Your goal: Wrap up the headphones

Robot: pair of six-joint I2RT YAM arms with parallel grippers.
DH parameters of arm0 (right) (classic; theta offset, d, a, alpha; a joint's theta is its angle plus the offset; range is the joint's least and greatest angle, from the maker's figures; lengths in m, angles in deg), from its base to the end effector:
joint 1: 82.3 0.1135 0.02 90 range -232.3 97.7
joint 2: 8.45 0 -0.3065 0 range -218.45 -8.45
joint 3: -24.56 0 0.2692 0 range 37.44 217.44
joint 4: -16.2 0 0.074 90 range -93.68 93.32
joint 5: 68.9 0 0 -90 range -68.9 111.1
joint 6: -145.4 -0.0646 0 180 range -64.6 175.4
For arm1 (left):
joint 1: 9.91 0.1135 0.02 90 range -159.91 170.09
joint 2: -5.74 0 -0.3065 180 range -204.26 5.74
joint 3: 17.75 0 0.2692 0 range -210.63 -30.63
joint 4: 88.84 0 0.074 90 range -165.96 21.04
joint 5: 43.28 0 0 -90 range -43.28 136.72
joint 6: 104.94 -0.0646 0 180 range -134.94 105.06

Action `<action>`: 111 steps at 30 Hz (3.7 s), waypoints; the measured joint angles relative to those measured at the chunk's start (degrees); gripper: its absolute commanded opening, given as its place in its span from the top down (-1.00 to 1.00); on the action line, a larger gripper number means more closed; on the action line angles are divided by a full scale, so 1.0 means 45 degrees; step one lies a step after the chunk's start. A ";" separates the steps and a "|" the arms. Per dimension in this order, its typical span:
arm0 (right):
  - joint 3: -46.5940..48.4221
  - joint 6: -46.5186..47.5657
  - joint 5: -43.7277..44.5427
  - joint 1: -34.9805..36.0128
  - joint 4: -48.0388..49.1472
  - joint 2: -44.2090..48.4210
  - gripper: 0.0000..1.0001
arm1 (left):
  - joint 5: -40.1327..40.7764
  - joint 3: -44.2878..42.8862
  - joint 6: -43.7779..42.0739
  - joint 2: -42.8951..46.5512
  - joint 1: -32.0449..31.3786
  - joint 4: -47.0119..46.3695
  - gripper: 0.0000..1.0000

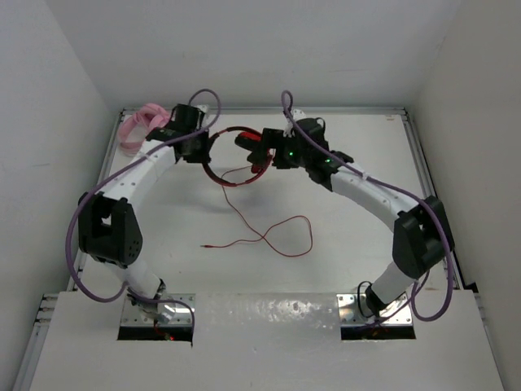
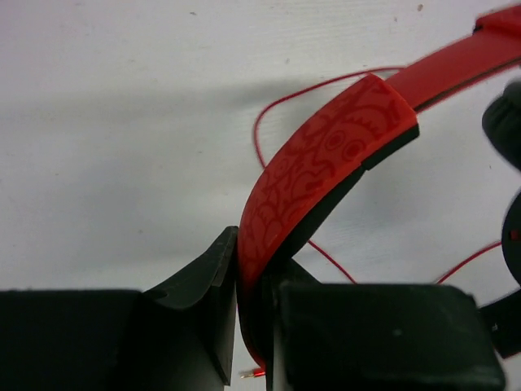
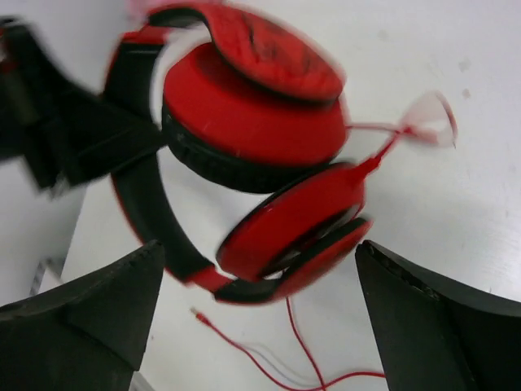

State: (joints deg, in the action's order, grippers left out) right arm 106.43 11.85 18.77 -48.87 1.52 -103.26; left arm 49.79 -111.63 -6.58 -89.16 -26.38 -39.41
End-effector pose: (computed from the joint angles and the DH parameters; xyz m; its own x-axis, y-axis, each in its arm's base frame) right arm 0.3581 0.2395 0.2944 -0.6804 0.3757 -0.6292 -0.1542 0.7660 0.6241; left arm 0.3880 -0.1111 0.3073 -0.7680 0.0757 -0.6360 0.1402 0.9888 -0.0517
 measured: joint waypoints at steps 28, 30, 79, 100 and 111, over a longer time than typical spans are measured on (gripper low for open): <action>-0.1496 0.2754 -0.5950 -0.2720 0.6766 -0.1826 -0.70 | -0.4935 -0.6868 0.1336 -0.0015 0.2594 0.1826 1.00; -0.1486 0.2744 -0.5357 -0.2380 0.7121 -0.2098 -0.63 | -0.4949 -0.6868 0.1540 -0.0034 0.2594 0.1851 1.00; 1.2395 0.8796 0.0102 0.2142 -1.3634 -0.2608 1.00 | 0.0884 -0.2919 -0.3784 -0.3429 -0.1549 0.0126 1.00; 1.0365 1.0593 0.1515 -0.1258 -1.0448 -0.2161 1.00 | -0.3259 -0.3798 -0.6897 -0.1549 -0.2662 0.1919 1.00; 0.9938 0.9277 -0.1715 -0.2079 -0.8228 -0.2973 0.64 | -0.4459 -0.4949 -0.6275 -0.1137 -0.2652 0.2637 1.00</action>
State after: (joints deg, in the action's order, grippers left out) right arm 151.15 53.59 11.05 -58.22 -35.51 -116.63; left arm 29.72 -133.90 -34.82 -94.27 -38.31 -27.54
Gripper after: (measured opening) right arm 0.032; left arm 0.108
